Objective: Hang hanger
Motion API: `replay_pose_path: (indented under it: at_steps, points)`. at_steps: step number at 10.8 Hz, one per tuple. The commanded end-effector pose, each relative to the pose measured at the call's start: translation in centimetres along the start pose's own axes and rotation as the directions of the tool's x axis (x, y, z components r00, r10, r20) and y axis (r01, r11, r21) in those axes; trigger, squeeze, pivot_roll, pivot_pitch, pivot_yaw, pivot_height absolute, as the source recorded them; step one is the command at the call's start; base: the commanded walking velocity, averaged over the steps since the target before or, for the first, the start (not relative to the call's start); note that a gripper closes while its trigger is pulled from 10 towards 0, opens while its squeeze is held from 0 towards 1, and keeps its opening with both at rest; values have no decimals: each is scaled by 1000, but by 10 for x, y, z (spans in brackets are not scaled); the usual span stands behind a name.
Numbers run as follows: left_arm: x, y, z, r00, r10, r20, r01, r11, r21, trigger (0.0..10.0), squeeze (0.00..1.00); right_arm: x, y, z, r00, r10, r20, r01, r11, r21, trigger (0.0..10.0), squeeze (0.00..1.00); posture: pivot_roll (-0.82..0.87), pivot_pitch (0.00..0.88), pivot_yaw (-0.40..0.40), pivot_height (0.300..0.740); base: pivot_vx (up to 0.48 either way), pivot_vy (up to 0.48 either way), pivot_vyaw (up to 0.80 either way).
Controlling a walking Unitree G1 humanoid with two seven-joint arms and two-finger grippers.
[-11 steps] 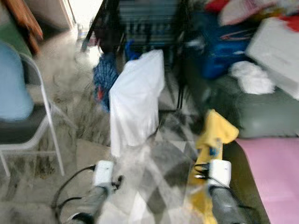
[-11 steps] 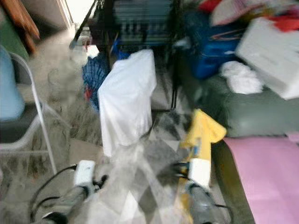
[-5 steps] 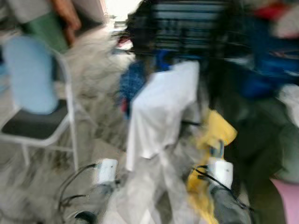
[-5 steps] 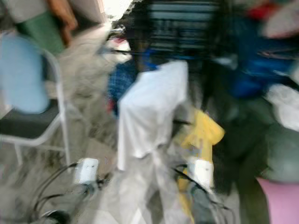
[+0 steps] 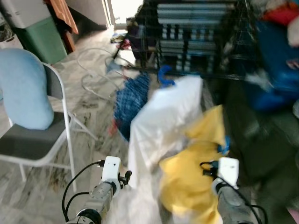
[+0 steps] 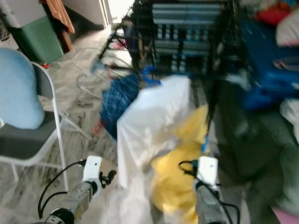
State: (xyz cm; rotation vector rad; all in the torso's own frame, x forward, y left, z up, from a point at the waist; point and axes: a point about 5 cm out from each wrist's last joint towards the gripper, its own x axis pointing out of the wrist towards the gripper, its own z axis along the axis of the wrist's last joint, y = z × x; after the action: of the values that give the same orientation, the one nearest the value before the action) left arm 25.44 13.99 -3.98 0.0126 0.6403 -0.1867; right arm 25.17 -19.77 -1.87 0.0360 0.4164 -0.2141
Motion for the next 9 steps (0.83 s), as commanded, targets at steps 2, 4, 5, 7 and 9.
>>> replay_pose_path:
  at_steps: [2, 4, 5, 7, 9]
  points:
    - [-3, 7, -6, 999, 19, -27, -19, 1000, -5, 10000, 0, 5, 10, 22, 995, -6, 103, 0, 999, 52, 10000, 0, -236, 62, 60, 740, 0, 0, 0]
    - [-3, 6, -8, 999, 14, -33, -15, 1000, -9, 10000, 0, 4, 9, 18, 996, -17, 83, 13, 998, 57, 10000, 0, -234, 70, 61, 740, 0, 0, -784]
    - [-4, 6, -9, 999, 13, -36, -13, 1000, -8, 10000, 0, 3, 9, 18, 996, -17, 86, 13, 999, 43, 10000, 0, -234, 73, 60, 740, 0, 0, -781]
    - [-4, 7, -12, 999, 11, -45, -12, 1000, -7, 10000, 0, 3, 8, 23, 994, -15, 111, 10, 999, 44, 10000, 0, -236, 80, 65, 740, 0, 0, -391]
    - [-5, 8, -12, 999, 9, -44, -10, 1000, -2, 10000, 0, 5, 12, 32, 990, 4, 144, -8, 999, 33, 10000, 0, -231, 83, 66, 740, 0, 0, 0]
